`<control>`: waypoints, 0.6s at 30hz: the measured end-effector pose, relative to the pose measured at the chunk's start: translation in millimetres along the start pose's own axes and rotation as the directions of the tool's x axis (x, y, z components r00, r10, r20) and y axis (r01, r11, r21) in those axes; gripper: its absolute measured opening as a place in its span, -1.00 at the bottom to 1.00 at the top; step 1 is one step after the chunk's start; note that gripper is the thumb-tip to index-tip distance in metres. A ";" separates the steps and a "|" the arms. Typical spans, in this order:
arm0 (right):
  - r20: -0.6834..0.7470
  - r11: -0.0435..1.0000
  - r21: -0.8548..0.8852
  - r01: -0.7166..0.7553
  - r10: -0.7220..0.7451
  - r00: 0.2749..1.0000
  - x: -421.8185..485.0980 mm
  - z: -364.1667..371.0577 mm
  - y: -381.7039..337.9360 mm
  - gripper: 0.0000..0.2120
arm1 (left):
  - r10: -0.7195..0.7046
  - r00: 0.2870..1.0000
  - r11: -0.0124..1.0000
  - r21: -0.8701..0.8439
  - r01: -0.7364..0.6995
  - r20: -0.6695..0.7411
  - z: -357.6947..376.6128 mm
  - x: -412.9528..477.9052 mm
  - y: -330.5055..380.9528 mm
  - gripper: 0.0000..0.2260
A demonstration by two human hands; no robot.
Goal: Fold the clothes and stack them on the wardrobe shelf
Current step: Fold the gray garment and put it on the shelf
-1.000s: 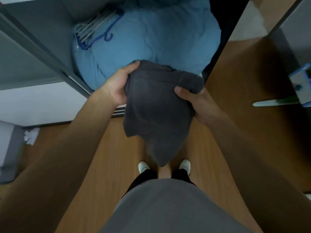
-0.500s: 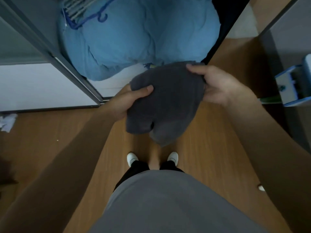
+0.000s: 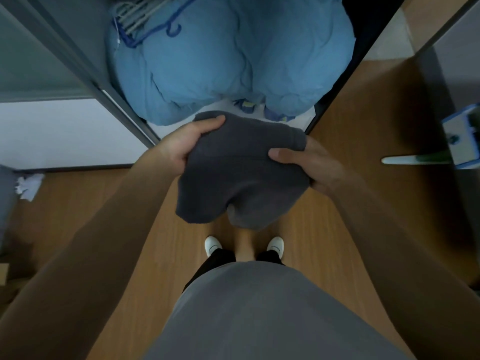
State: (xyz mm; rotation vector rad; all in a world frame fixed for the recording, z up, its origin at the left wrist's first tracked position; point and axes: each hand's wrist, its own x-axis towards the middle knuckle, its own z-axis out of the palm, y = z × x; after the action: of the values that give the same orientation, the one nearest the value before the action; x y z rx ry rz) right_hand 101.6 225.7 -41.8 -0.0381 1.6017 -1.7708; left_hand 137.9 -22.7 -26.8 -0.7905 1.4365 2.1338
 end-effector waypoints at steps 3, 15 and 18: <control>-0.052 0.994 0.102 0.027 -0.021 0.998 -2.0 7.6 -4.8 -0.83 | 0.124 0.984 0.992 -0.009 -0.123 0.131 -28.2 -5.3 -9.3 -0.75; -0.130 0.949 0.314 -0.039 0.084 0.988 0.4 -14.0 -39.2 -0.56 | 0.156 0.987 0.978 -0.133 -0.161 -0.047 5.8 -15.2 -29.5 -0.71; -0.010 0.889 0.454 -0.055 0.067 0.998 -5.7 -21.2 -15.9 -0.34 | 0.155 0.988 0.960 -0.231 -0.155 -0.017 15.1 -17.7 -25.3 -0.79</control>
State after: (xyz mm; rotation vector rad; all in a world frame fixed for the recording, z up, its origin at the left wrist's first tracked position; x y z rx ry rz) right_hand 87.8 246.0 -30.1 0.2548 1.1533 -2.0586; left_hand 164.0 -0.4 -27.5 -0.7805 1.3011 2.4546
